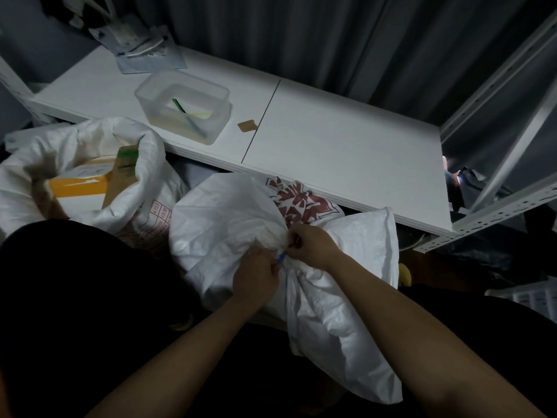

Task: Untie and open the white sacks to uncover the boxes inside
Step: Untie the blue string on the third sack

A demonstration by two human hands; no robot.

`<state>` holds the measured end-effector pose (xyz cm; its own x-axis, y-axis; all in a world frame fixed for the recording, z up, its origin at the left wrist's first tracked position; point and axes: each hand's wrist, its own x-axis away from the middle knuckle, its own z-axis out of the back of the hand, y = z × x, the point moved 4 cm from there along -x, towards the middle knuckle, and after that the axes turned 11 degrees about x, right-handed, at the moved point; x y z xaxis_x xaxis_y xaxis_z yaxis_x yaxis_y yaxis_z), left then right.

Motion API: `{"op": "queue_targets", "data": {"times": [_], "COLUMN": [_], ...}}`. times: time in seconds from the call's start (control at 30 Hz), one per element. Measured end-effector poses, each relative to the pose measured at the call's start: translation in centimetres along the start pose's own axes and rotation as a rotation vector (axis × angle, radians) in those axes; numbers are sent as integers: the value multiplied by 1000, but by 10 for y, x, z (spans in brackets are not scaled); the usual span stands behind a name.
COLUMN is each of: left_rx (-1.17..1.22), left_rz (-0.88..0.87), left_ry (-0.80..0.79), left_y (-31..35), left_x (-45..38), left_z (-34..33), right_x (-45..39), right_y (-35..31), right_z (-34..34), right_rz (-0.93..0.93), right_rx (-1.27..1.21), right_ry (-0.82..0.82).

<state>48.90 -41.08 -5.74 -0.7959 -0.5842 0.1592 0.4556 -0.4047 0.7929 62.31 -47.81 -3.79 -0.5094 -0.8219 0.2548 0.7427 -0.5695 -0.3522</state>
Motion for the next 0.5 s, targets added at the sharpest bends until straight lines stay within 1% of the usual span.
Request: {"op": "queue_targets", "data": {"times": [0.07,0.13,0.27,0.5], "left_rx": [8,18,24,29], "left_rz": [-19,-44,-55,-32], "left_ry": [15,36,57,36], "left_y": [0,0,-1,-3], "left_x": [1,2,2,1], "left_z": [0,-1,-2,-2], "right_x": [2,2,-5,-9], "right_y": [7,11,13,15], "right_z": [-3,-4,-4,-10], "right_rz": [-78,-119,-128,-144], "right_rx": [-159,-237,-250,-312], "right_ry": [13,-18,-110,-164]}}
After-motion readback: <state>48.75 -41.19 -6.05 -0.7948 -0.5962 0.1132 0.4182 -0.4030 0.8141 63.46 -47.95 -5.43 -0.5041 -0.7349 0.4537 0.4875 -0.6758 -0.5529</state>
